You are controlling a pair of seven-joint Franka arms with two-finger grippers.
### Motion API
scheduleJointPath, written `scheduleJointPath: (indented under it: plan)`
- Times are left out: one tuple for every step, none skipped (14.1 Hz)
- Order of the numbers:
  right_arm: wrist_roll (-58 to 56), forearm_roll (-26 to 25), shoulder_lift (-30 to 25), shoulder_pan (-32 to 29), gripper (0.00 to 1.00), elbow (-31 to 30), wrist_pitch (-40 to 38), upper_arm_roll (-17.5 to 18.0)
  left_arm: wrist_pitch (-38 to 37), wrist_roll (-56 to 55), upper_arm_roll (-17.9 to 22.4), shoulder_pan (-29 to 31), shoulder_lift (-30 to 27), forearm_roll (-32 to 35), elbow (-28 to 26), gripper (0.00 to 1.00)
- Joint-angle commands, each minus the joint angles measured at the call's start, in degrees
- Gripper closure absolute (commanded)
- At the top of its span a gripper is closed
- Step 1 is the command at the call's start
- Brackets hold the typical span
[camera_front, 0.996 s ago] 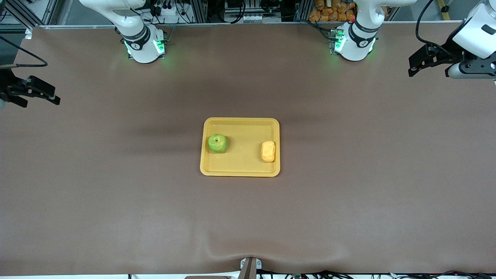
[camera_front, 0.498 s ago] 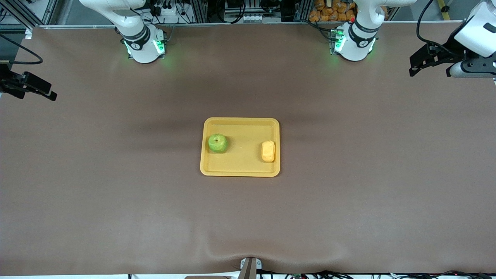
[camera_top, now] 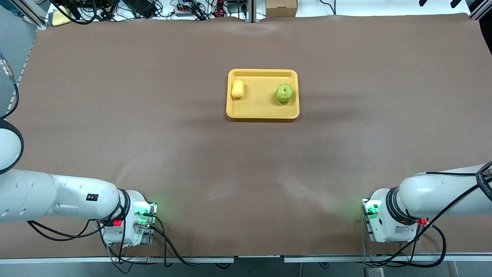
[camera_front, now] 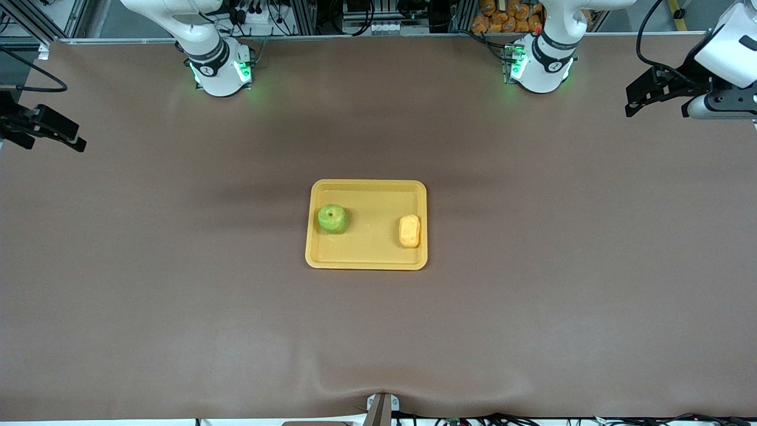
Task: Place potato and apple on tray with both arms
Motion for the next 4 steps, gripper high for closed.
scheduleJointPath:
  plan:
    - [1.2,-0.9,-0.3,0.2,0.0,0.4,-0.8,-0.1,-0.8,-0.3,0.2,0.2,0.6,-0.5,0.9,0.0]
    - [1.2,-0.8,-0.3,0.2,0.0,0.4,-0.9,-0.1,-0.9,-0.3,0.2,0.2,0.5,-0.4,1.0,0.0]
    - [1.2,-0.7,-0.3,0.1,0.0,0.4,-0.9,-0.1,-0.8,-0.3,0.2,0.2,0.5,-0.4,0.9,0.0]
    - [1.1,-0.7,-0.2,0.1,0.0,0.4,-0.8,-0.1,-0.8,-0.3,0.2,0.2,0.5,-0.4,1.0,0.0]
